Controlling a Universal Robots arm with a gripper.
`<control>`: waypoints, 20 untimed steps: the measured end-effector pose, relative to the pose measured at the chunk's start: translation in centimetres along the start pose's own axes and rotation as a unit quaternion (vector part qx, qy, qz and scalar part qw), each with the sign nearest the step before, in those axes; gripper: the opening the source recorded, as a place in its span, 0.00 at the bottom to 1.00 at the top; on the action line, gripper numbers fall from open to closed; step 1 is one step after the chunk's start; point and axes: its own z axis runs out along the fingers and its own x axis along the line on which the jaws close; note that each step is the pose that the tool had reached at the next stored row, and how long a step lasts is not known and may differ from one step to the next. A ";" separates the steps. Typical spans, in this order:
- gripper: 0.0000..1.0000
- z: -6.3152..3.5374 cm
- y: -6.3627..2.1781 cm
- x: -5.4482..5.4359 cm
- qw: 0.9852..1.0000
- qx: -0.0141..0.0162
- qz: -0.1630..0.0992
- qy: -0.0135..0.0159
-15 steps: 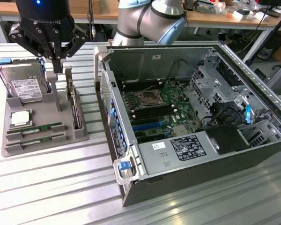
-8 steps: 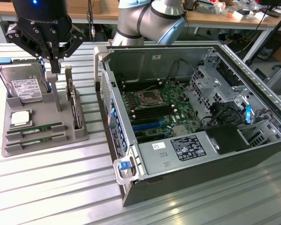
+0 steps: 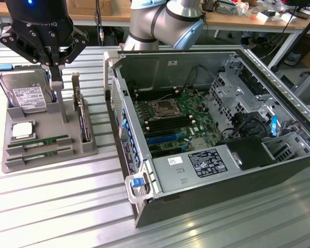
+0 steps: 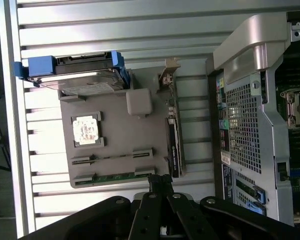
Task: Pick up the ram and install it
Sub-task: 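Reach for the ram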
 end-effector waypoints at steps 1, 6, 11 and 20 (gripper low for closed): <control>0.10 0.00 0.00 0.0 1.000 0.000 0.000 0.000; 0.10 0.00 -0.03 0.0 1.000 0.000 0.000 0.000; 0.10 -0.04 -0.84 0.0 1.000 0.000 0.000 0.000; 0.10 -0.05 -1.08 -0.1 1.000 0.000 0.000 0.000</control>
